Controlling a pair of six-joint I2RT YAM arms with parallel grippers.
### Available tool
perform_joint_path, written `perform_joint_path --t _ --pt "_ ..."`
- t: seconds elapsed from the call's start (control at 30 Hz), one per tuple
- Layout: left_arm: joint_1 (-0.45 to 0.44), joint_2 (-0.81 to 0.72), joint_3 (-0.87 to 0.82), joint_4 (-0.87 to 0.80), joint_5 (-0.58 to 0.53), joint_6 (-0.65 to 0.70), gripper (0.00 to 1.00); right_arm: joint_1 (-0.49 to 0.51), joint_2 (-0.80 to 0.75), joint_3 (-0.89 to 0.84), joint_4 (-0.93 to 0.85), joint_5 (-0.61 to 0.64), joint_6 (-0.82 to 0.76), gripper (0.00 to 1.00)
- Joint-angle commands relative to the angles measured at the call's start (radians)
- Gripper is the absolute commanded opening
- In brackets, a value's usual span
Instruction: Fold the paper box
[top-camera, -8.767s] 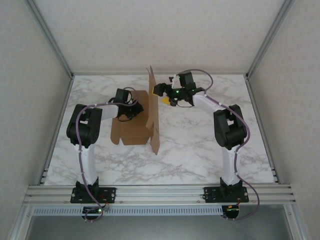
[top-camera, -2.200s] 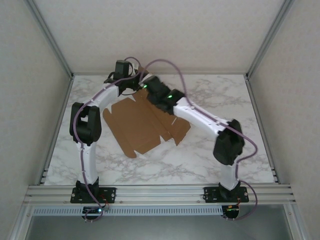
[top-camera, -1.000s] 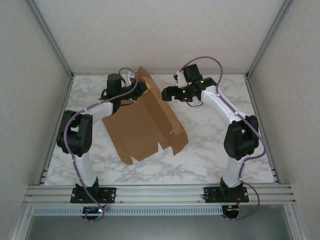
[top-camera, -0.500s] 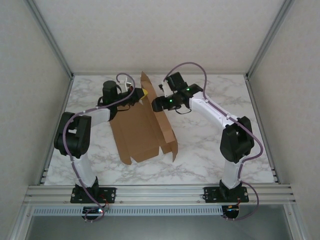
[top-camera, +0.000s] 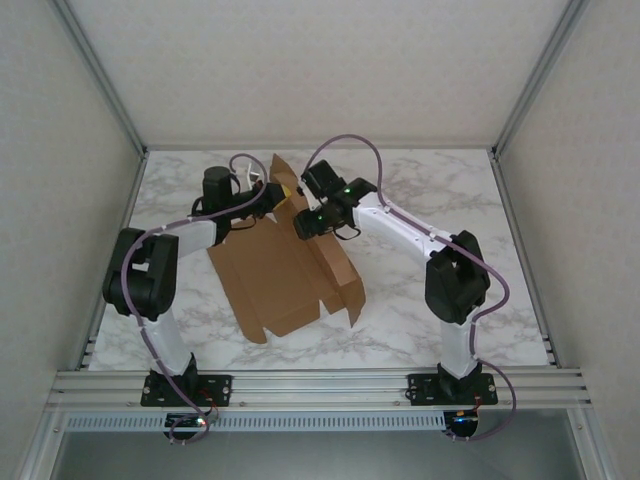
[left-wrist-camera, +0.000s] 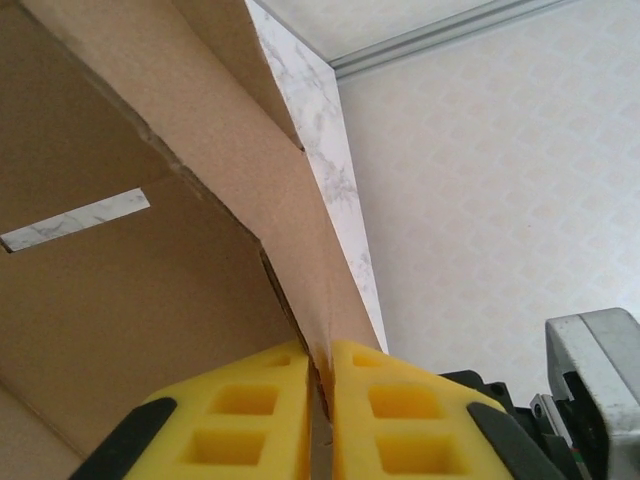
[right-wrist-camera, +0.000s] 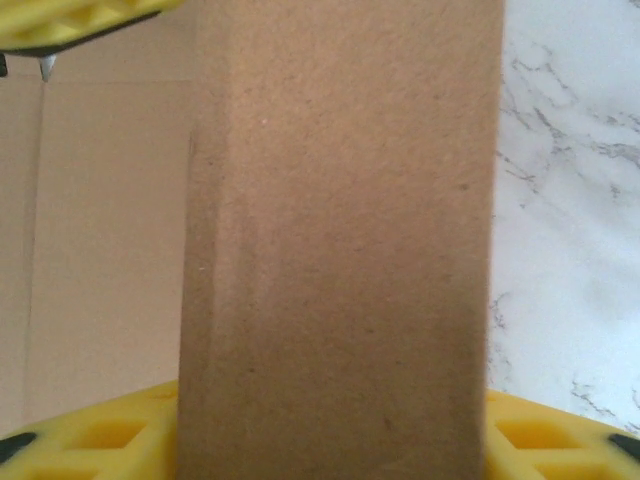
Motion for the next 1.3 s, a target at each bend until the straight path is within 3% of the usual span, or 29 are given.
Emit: perform_joint_path --t 0.0,0.2,0.4,0.57,0.77,1.07,1.27 --pt "0.005 -0.043 -0.007 -0.035 -0.021 0.034 0.16 0.029 0.008 0.006 0.003 0.039 -0.017 0.55" --pt "0.008 -0.053 -0.012 -0.044 -0.034 0.038 0.21 0.039 0.010 0.001 0.004 0.057 -0.025 0.51" --pt "0.011 -0.079 -0.029 -0.021 -0.049 0.002 0.39 0.053 0.011 0.009 -0.003 0.113 -0.033 0.48" --pt "0.007 -0.061 -0.030 -0.001 -0.052 -0.039 0.41 0.069 0.010 0.024 -0.007 0.150 -0.040 0.47" --pt "-0.022 -0.026 -0.037 0.090 -0.062 -0.106 0.34 0.075 0.016 0.036 -0.004 0.153 -0.030 0.46" --pt "-0.052 -0.014 -0.092 0.244 -0.084 -0.192 0.03 0.077 -0.008 0.037 -0.005 0.175 -0.033 0.47" --pt "-0.050 0.000 -0.152 0.426 -0.112 -0.302 0.00 0.061 -0.102 0.036 -0.014 0.195 -0.021 0.78"
